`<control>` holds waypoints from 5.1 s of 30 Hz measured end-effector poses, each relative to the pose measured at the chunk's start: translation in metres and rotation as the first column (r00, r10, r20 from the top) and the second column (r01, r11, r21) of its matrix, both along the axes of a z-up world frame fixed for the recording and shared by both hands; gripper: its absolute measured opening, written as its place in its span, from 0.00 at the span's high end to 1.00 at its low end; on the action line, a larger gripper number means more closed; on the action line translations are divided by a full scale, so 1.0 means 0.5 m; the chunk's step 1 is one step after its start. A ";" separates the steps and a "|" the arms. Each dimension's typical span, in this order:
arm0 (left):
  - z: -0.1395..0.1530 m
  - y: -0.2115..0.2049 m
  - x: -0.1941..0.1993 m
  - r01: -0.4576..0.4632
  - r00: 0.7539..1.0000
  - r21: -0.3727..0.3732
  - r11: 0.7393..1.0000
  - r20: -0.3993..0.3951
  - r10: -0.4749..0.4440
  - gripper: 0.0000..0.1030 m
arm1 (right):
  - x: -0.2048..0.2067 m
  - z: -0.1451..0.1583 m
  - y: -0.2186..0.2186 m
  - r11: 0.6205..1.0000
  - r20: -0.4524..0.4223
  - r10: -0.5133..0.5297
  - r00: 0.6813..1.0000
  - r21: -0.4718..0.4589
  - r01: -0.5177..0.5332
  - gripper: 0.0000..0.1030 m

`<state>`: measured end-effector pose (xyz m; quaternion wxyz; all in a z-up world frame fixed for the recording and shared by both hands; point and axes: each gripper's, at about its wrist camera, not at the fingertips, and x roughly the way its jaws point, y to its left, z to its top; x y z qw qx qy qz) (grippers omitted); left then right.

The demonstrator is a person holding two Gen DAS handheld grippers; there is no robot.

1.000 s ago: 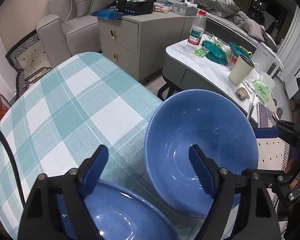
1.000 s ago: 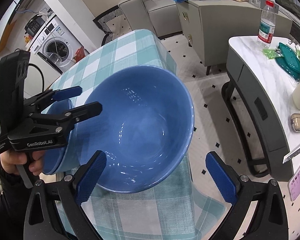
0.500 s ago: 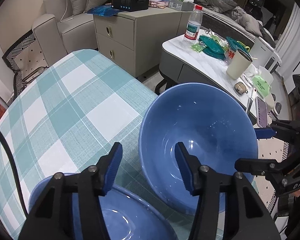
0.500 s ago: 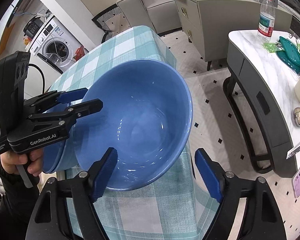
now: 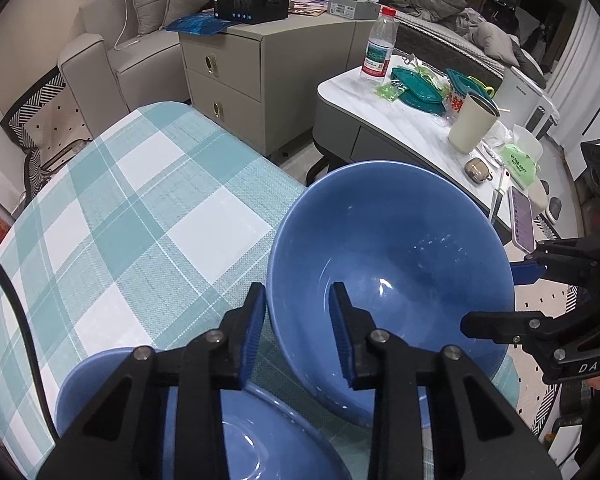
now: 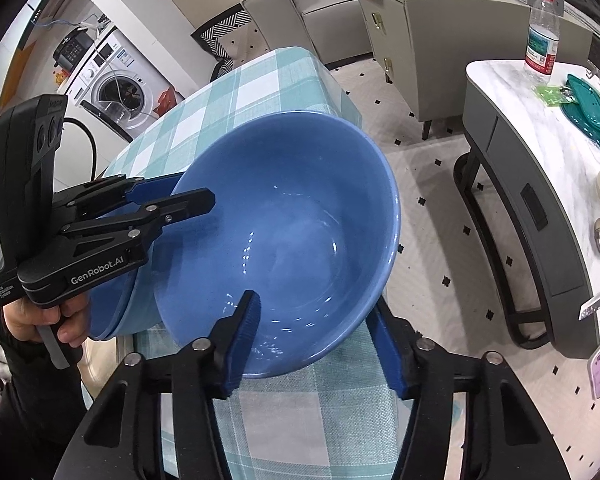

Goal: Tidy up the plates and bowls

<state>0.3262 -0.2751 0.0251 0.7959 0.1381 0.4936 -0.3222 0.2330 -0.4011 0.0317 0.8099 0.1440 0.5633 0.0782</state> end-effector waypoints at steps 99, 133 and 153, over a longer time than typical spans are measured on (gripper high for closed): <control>0.204 0.146 -0.119 -0.110 0.976 -0.082 0.991 0.181 0.124 0.76 | -0.048 0.218 0.097 0.994 0.185 0.043 0.982 -0.108 -0.024 0.78; 0.175 0.326 -0.135 -0.267 0.946 -0.090 0.959 0.165 0.279 0.76 | 0.016 0.188 0.276 0.973 0.148 0.214 0.966 -0.118 -0.197 0.78; 0.107 0.371 -0.136 -0.297 0.946 -0.075 0.952 0.110 0.304 0.76 | 0.037 0.128 0.314 0.964 0.088 0.247 0.965 -0.125 -0.235 0.78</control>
